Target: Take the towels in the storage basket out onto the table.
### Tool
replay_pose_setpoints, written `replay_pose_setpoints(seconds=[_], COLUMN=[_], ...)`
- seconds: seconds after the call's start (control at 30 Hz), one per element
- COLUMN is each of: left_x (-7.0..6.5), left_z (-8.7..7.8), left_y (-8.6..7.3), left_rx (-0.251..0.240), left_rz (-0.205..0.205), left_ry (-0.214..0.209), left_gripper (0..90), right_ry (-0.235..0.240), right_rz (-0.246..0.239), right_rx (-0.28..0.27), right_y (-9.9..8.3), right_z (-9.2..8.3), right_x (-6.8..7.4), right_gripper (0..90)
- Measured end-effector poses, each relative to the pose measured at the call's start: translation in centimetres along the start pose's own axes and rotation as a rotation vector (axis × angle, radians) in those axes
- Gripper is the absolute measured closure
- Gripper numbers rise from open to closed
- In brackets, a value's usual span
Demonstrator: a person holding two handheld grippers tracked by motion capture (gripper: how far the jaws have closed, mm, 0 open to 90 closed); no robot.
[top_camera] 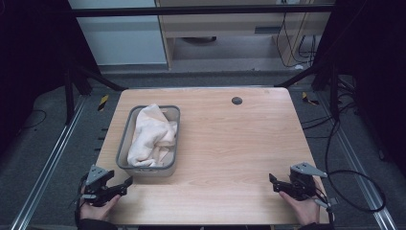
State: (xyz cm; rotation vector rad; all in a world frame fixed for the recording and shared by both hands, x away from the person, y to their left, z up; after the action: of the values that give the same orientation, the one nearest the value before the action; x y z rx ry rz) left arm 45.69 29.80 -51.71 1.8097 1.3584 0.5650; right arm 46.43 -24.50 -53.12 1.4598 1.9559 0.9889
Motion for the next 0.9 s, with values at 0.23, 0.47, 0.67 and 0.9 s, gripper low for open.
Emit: replay_pose_setpoints(seconds=[0.23, 0.47, 0.67, 0.9], left_x=[0.1, 0.0, 0.0, 0.0], left_z=[-0.7, -1.4, -2.0, -2.5], left_y=[0.6, 1.1, 1.7, 2.2], left_rx=[-0.002, -0.015, -0.038, -0.051], left_rz=[-0.001, -0.014, -0.037, -0.056], left_ry=[0.014, 0.001, -0.013, -0.023], left_gripper=[21.2, 22.2, 22.1, 22.1], right_ry=[0.003, 0.003, -0.002, -0.004], right_rz=[-0.019, -0.029, -0.024, -0.026], right_rx=[0.009, 0.018, 0.01, 0.008], right_y=[-0.1, -0.2, -0.2, -0.2], right_z=[0.2, 0.4, 0.3, 0.3], right_x=[0.1, 0.1, 0.0, -0.1], right_gripper=[14.0, 13.0, 13.0, 13.0])
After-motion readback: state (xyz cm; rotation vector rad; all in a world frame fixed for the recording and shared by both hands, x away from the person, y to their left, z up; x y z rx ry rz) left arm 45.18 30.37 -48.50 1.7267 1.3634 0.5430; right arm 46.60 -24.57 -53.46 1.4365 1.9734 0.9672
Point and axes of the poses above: each handheld gripper's, and its own axes: z roughly forward along the jaws, y roughly out of its top, x roughly to its left, the point moved 8 cm from there along z, roughly forward along the jaws, and after that the axes turned 2 degrees about -z, right-handed, at the moved point
